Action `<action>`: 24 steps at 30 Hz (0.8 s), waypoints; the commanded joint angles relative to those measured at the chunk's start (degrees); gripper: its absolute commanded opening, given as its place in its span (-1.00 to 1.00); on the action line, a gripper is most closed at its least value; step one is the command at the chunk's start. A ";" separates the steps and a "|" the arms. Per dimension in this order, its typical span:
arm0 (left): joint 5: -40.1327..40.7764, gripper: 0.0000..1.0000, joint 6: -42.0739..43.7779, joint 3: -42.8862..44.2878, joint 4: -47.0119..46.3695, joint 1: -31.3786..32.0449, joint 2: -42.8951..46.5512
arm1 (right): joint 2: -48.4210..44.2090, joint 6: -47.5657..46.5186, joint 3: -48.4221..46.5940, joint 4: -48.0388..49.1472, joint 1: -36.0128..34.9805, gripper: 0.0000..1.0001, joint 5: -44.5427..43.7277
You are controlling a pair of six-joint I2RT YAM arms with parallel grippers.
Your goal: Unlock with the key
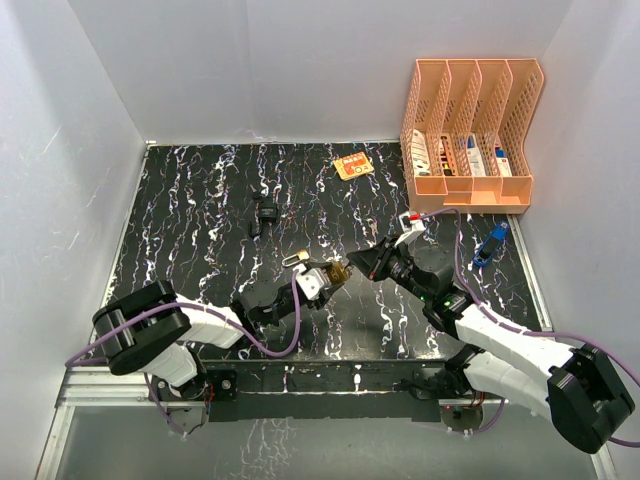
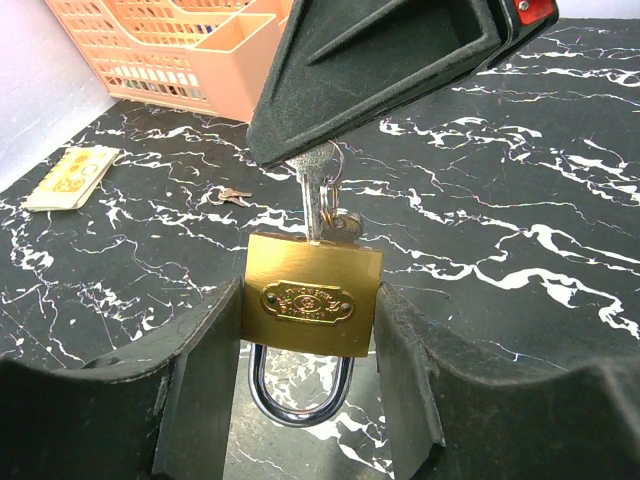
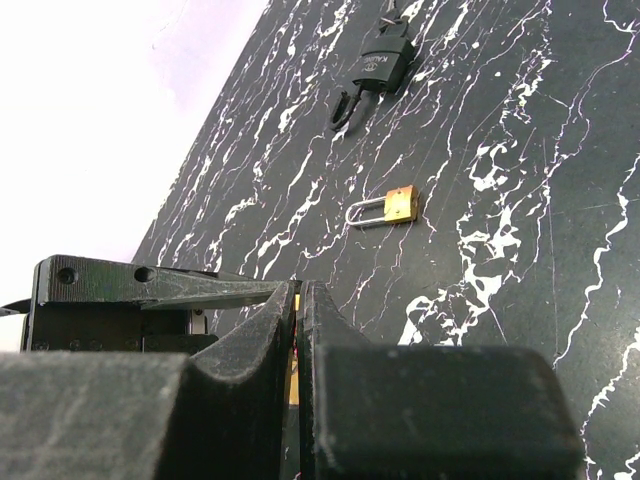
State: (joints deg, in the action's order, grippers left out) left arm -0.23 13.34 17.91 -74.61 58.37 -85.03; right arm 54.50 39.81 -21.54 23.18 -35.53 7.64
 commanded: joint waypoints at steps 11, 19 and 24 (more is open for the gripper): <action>2.99 -1.00 0.30 3.27 -8.84 0.54 0.44 | 0.75 1.27 -1.29 4.31 -1.13 -1.00 -1.47; 6.53 -1.00 -0.71 5.20 -7.52 0.72 -0.52 | 0.63 2.16 -0.61 5.07 -1.96 -1.00 -2.70; 7.46 -1.00 -1.88 6.64 -4.28 0.77 -0.42 | -0.01 1.70 -0.55 4.62 -2.17 -1.00 -3.45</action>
State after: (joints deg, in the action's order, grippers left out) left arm 5.56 12.60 20.43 -74.98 58.87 -86.78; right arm 55.24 41.06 -21.54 26.15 -36.42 3.29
